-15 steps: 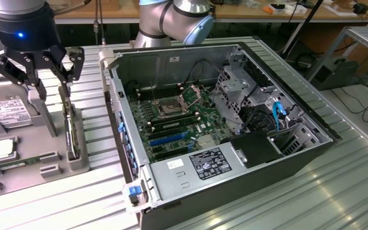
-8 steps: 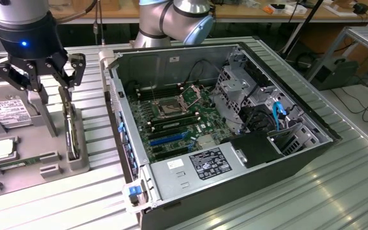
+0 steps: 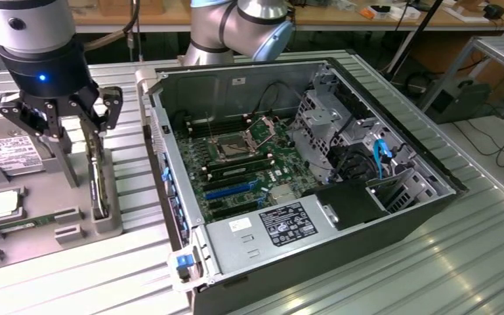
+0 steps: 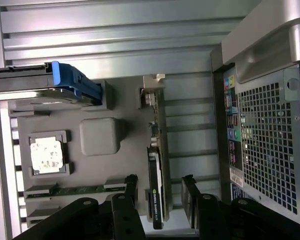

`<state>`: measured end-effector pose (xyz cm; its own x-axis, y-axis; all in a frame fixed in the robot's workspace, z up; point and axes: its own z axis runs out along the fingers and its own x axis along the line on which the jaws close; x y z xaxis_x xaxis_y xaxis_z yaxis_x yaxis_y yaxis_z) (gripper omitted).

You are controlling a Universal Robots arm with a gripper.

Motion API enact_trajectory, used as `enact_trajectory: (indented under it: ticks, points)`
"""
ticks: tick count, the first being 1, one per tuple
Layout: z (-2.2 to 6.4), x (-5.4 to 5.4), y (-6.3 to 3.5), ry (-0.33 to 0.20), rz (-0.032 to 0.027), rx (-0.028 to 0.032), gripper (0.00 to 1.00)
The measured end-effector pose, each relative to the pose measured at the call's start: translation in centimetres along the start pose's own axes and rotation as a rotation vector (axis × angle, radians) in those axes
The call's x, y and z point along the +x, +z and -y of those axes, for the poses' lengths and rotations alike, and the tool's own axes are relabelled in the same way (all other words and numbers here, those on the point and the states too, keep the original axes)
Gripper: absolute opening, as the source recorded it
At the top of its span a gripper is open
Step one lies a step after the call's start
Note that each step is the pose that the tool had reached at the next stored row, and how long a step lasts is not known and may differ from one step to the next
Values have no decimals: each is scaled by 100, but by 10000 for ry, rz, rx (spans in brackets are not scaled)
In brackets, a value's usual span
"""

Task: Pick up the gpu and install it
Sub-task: 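Pick up the gpu and move the gpu toward the slot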

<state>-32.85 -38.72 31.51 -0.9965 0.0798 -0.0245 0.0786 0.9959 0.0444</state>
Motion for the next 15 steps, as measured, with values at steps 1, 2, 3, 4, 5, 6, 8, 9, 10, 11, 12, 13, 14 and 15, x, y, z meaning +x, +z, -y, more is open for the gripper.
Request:
enact_trajectory:
  ticks: [1,2,3,4,5,6,8,9,10,11,12,13,14,15]
  points:
    - [17,-6,27,0,-1,1,48]
    - [27,-10,44,0,0,0,48]
    - [43,-15,72,1,0,0,48]
    - [54,-18,93,0,-1,1,48]
    - [62,-20,110,0,-1,0,48]
    - [74,-21,147,0,-1,1,48]
    - [87,-21,211,1,0,0,48]
    - [90,-22,229,1,1,0,48]
    - [92,-23,244,0,-1,1,48]
    - [93,-23,268,1,-1,1,48]
    - [94,-23,293,1,-1,1,48]
    - [96,-23,319,0,0,0,48]
    - [97,-22,338,1,-1,1,48]
    - [97,-22,359,1,-1,1,48]
